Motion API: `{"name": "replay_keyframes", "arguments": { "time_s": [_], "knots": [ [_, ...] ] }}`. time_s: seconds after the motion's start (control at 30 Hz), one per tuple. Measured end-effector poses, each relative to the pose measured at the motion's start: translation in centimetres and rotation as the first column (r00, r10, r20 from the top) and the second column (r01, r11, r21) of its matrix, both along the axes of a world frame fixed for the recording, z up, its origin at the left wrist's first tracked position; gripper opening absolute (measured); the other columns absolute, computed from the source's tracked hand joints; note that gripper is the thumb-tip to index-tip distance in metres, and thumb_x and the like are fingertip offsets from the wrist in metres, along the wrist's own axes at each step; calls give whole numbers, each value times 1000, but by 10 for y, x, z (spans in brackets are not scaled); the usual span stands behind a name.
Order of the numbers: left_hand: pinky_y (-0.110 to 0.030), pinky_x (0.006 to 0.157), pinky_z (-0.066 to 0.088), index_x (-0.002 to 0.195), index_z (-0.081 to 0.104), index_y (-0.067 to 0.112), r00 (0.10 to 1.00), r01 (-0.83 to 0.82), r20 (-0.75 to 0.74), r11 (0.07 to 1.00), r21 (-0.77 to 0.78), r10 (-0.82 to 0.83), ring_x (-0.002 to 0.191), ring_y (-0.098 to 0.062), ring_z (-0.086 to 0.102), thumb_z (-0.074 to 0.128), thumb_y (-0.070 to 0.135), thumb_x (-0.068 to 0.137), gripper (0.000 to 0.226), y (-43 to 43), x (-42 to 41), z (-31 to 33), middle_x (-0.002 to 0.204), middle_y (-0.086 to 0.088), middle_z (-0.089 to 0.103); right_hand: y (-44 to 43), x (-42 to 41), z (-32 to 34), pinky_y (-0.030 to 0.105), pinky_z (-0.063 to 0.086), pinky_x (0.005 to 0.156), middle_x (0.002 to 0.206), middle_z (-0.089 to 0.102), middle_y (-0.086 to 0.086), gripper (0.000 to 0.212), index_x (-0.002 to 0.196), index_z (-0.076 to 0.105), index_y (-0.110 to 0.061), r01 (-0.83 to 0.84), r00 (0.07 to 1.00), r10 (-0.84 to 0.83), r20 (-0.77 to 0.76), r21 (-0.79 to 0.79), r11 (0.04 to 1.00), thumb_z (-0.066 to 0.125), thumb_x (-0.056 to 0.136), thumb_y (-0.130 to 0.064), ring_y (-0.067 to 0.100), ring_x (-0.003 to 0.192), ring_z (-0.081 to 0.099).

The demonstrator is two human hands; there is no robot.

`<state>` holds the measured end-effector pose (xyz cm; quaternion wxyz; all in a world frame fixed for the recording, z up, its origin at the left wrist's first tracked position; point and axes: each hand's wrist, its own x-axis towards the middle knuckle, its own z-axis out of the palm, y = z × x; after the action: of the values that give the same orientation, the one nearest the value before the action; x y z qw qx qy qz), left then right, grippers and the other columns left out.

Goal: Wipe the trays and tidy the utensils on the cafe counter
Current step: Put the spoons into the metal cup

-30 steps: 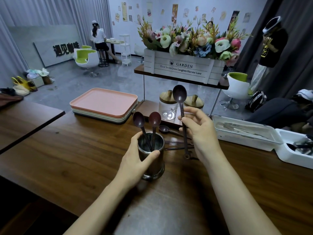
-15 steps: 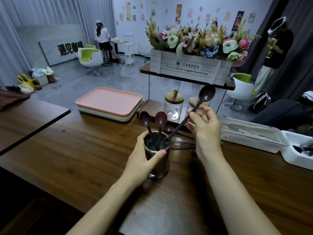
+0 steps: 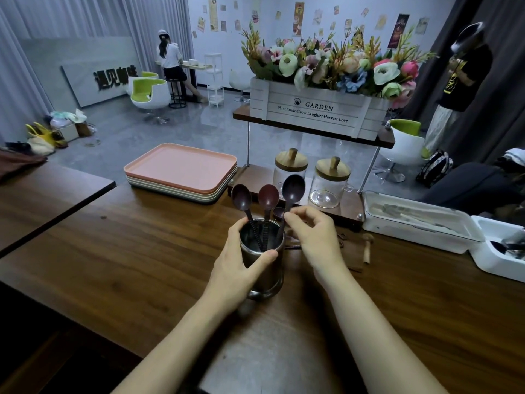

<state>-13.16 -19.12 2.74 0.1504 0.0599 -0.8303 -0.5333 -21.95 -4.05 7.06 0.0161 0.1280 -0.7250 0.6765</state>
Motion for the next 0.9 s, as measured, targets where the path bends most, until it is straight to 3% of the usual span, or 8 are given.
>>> {"name": "replay_keyframes", "arguments": {
  "time_s": [0.17,0.33,0.47,0.57,0.7,0.77,0.83,0.9],
  "knots": [
    [-39,110,44,144,29,51,1000,-2,-16,1000,4,3,126,5,53,67,70,76,81,1,0,-1,137,23,55,-5,3,-14,49,55,88,81,72,1,7,80,72,-14,-35,989,40,141,-35,999,74,87,-14,19,82,68],
    [-37,109,45,145,30,50,999,-24,-33,1000,8,24,127,5,52,68,69,75,81,3,0,-3,138,23,55,-9,0,-19,42,55,84,84,73,3,8,72,70,-26,-28,988,36,150,-56,998,75,78,-24,23,87,70],
    [-38,112,43,148,29,50,998,-38,-40,999,18,39,131,2,51,69,69,75,85,3,0,-4,142,22,53,-10,-2,-27,37,54,77,85,71,-2,13,79,70,-26,-18,981,36,190,-97,995,75,85,-15,18,84,67],
    [-26,112,37,153,17,56,999,-42,-33,999,6,42,137,8,41,67,70,73,95,3,1,-4,151,26,43,-11,-1,-27,45,58,91,95,74,0,11,91,72,-24,-37,970,68,232,-138,990,73,88,-13,22,97,71],
    [-21,112,32,157,11,53,999,-8,-48,1000,18,9,142,11,33,64,70,75,99,-4,0,-7,157,27,35,-12,-4,-29,48,56,96,97,76,3,11,91,76,-26,-75,959,118,257,-172,982,72,91,-16,27,101,71],
    [-9,106,31,157,14,52,998,14,-55,1000,10,-13,143,10,31,57,77,78,94,-8,0,-7,158,28,33,-12,-6,-30,46,54,96,101,76,8,8,98,75,-20,-103,946,161,280,-209,972,69,94,-17,31,103,71],
    [1,97,31,155,22,54,998,16,-57,1000,21,-15,141,11,34,55,76,80,84,-9,1,-6,154,32,37,-9,-14,-34,41,54,93,102,76,9,13,102,75,-14,-110,946,163,281,-195,975,65,97,-22,26,101,71],
    [-3,98,34,151,28,57,998,9,-65,1000,22,-8,138,11,39,56,71,81,76,-9,0,-6,148,35,43,1,-32,-41,32,53,87,99,77,1,17,101,77,-16,-32,978,35,206,-16,999,62,99,-24,14,98,70]
  ]
}}
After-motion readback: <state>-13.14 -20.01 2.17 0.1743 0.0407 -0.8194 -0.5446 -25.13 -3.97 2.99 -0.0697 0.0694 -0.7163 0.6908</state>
